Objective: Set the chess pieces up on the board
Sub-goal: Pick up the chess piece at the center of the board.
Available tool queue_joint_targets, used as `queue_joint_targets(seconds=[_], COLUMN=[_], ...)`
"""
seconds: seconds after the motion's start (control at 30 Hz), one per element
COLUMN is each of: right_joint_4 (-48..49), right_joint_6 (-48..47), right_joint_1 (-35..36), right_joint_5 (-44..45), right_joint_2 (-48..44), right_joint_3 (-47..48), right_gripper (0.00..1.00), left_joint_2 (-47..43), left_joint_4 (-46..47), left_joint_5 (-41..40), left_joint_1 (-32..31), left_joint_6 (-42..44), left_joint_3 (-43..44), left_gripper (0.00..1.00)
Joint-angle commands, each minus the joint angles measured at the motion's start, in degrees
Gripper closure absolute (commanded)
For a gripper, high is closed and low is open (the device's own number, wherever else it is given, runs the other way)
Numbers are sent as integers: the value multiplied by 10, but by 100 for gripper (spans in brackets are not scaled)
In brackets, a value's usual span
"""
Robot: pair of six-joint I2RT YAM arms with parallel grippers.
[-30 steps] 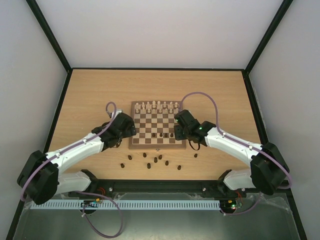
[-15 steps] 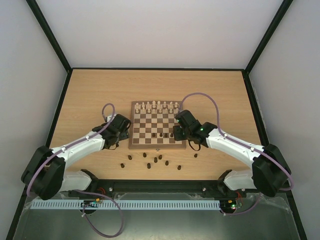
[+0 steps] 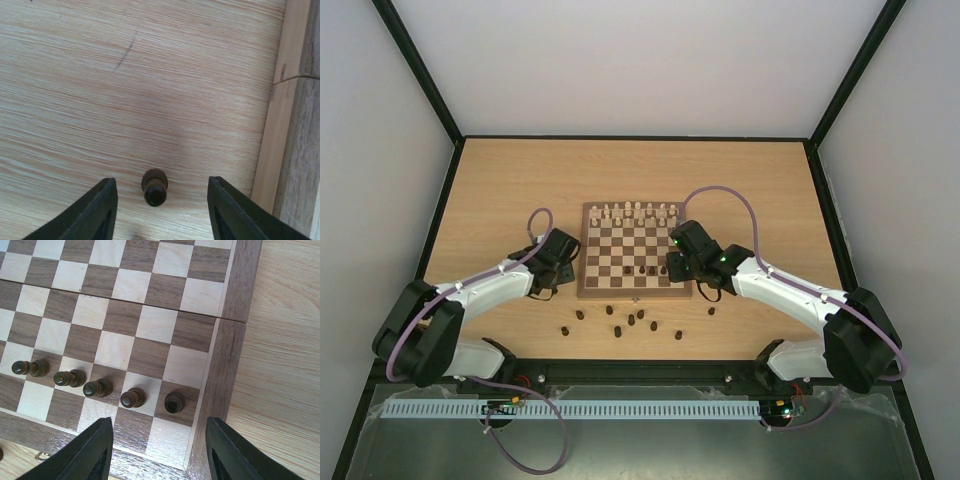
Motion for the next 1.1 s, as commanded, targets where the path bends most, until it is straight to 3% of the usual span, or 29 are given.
queue_joint_targets(seconds=[0.0,0.27,0.67,0.87,1.07], right_joint_4=[-5,-5,-6,-6,-5], right_joint_6=[-7,-7,-7,-8,-9], right_joint_1=[3,3,3,3,3], right_joint_5=[1,0,-2,0,-3], right_joint_2=[3,6,9,10,13], right_joint_3=[-7,-7,-6,-7,-6], right_gripper=[49,49,50,50,50], left_joint_2=[8,10,14,23,16], left_joint_4=[8,14,10,14,4], left_joint_5=[1,3,8,12,10], left_joint_1=[5,17,17,17,17], left_joint_6=[8,16,15,18,22], left_joint_3=[-6,-9,-16,-17,-8], left_gripper=[51,67,66,83,89])
